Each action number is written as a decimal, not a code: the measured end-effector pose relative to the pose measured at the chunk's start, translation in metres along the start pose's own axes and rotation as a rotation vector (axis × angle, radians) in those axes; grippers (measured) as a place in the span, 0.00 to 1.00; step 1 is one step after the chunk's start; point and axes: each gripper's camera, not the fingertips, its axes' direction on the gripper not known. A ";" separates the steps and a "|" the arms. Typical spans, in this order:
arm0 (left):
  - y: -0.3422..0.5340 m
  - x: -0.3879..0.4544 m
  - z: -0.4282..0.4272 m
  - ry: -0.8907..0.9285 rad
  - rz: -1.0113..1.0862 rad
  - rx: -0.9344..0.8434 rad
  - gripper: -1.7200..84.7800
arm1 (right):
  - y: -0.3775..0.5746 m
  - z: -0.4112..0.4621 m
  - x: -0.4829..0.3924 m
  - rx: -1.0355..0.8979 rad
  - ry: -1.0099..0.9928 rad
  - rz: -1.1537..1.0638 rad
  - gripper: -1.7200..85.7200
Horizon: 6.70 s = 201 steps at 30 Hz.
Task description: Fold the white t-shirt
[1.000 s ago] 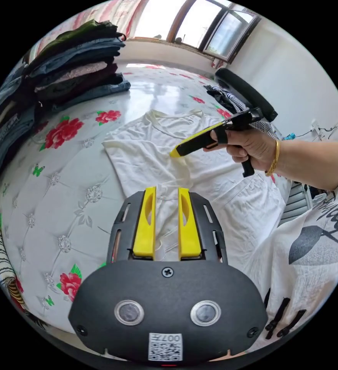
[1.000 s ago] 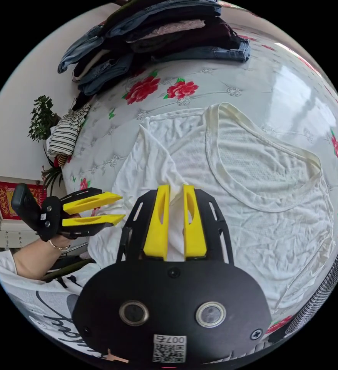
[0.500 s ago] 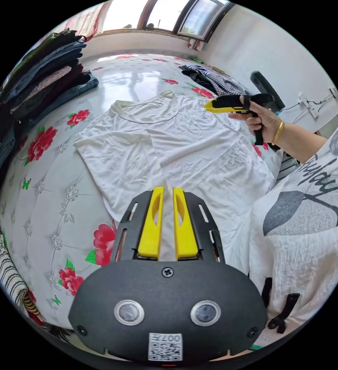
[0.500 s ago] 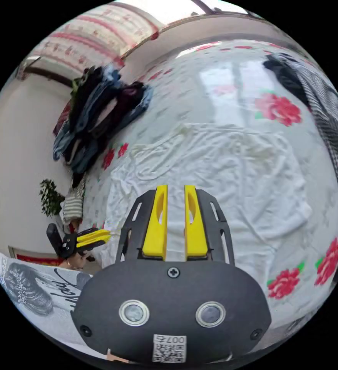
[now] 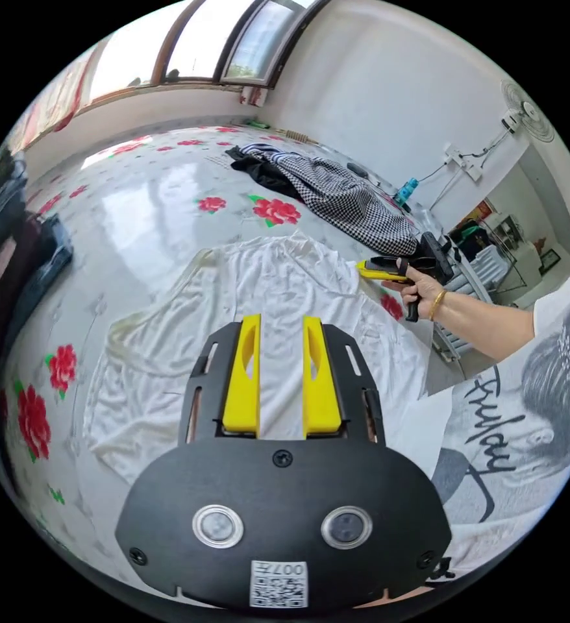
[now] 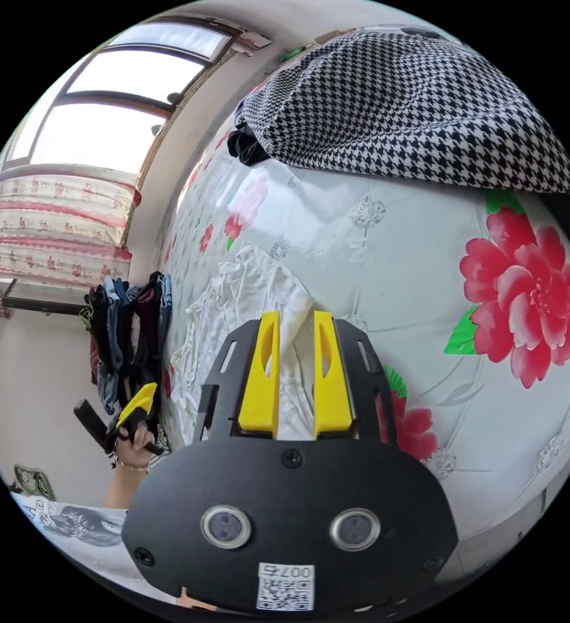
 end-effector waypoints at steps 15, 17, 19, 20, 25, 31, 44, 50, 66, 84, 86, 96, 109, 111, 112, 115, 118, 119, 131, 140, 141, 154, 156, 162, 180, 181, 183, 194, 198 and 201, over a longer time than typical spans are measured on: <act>-0.220 -0.028 0.210 0.210 0.036 -0.270 0.06 | 0.018 -0.003 0.005 -0.034 -0.100 -0.161 0.02; -0.217 -0.031 0.211 0.261 0.045 -0.284 0.02 | 0.019 -0.006 -0.002 -0.051 -0.091 -0.224 0.02; -0.208 -0.038 0.200 0.324 0.050 -0.245 0.01 | 0.021 -0.009 -0.011 -0.064 -0.072 -0.285 0.02; -0.206 -0.042 0.195 0.336 0.041 -0.232 0.01 | 0.022 -0.012 -0.018 -0.071 -0.058 -0.327 0.02; -0.174 -0.093 0.100 0.477 -0.036 0.090 0.01 | 0.037 -0.023 -0.064 -0.105 0.008 -0.587 0.02; -0.103 -0.138 0.024 0.455 -0.133 0.251 0.03 | 0.081 -0.008 -0.126 -0.228 0.122 -0.993 0.02; -0.153 0.029 0.149 0.292 0.355 -0.331 0.13 | 0.090 0.041 -0.153 -0.401 0.185 -1.018 0.02; -0.122 0.024 0.143 0.148 0.324 -0.288 0.02 | 0.090 0.057 -0.158 -0.464 0.179 -1.038 0.02; -0.098 0.082 0.139 0.011 0.476 -0.275 0.02 | 0.067 0.075 -0.174 -0.535 0.219 -1.037 0.02; 0.046 -0.053 0.005 -0.099 -0.309 -0.030 0.06 | 0.076 0.085 -0.208 -0.608 0.258 -1.112 0.04; 0.056 -0.052 -0.007 -0.111 -0.326 -0.030 0.07 | 0.074 0.072 -0.210 -0.582 0.236 -1.083 0.05; 0.150 -0.010 -0.055 -0.167 -0.436 -0.072 0.07 | 0.084 0.082 -0.240 -0.527 0.258 -1.112 0.04; 0.248 0.002 -0.118 -0.295 -0.763 -0.031 0.08 | 0.109 0.100 -0.262 -0.744 0.267 -1.333 0.05; 0.258 0.005 -0.122 -0.302 -0.801 -0.037 0.08 | 0.100 0.093 -0.266 -0.715 0.234 -1.283 0.06; 0.265 0.009 -0.127 -0.310 -0.818 -0.036 0.08 | 0.092 0.083 -0.268 -0.680 0.193 -1.230 0.07; 0.286 0.022 -0.139 -0.324 -0.858 -0.036 0.09 | 0.073 0.049 -0.252 -0.611 0.131 -1.053 0.08; 0.309 0.037 -0.145 -0.294 -0.889 -0.046 0.11 | 0.067 0.012 -0.208 -0.600 0.165 -0.872 0.10; 0.313 0.040 -0.144 -0.278 -0.890 -0.050 0.11 | 0.069 -0.003 -0.185 -0.604 0.206 -0.807 0.10; 0.280 0.058 -0.057 -0.283 -0.709 -0.522 0.02 | 0.152 -0.011 -0.120 -0.698 0.610 -0.790 0.06; 0.288 -0.011 -0.142 0.187 -0.813 -0.017 0.01 | 0.100 -0.063 -0.138 -0.682 0.243 -0.740 0.02; 0.289 -0.025 -0.158 0.239 -0.818 0.084 0.01 | 0.090 -0.070 -0.140 -0.652 0.195 -0.719 0.02; 0.193 -0.267 -0.136 0.138 -1.079 0.466 0.10 | -0.118 0.022 -0.185 -0.338 -0.105 -0.423 0.06; 0.195 -0.275 -0.126 0.100 -1.102 0.485 0.12 | -0.120 0.039 -0.173 -0.351 -0.075 -0.395 0.07; 0.252 -0.233 -0.101 -0.003 -1.113 0.360 0.14 | -0.064 0.036 -0.092 -0.388 -0.040 -0.293 0.11; 0.361 -0.158 -0.050 0.255 -1.259 0.469 0.14 | -0.074 0.060 -0.135 -0.373 -0.091 -0.383 0.05; 0.363 -0.157 -0.050 0.255 -1.253 0.475 0.15 | -0.072 0.065 -0.176 -0.382 -0.093 -0.534 0.04; 0.366 -0.156 -0.050 0.270 -1.242 0.488 0.15 | -0.052 0.075 -0.243 -0.429 -0.087 -0.801 0.04; 0.403 -0.153 -0.047 0.350 -1.220 0.615 0.18 | 0.098 0.177 -0.293 -0.916 -0.121 -1.159 0.08; 0.412 -0.158 -0.044 0.395 -1.207 0.648 0.19 | 0.041 0.154 -0.247 -0.797 -0.050 -1.017 0.08; 0.414 -0.164 -0.043 0.417 -1.196 0.653 0.19 | 0.016 0.133 -0.223 -0.737 0.040 -1.036 0.09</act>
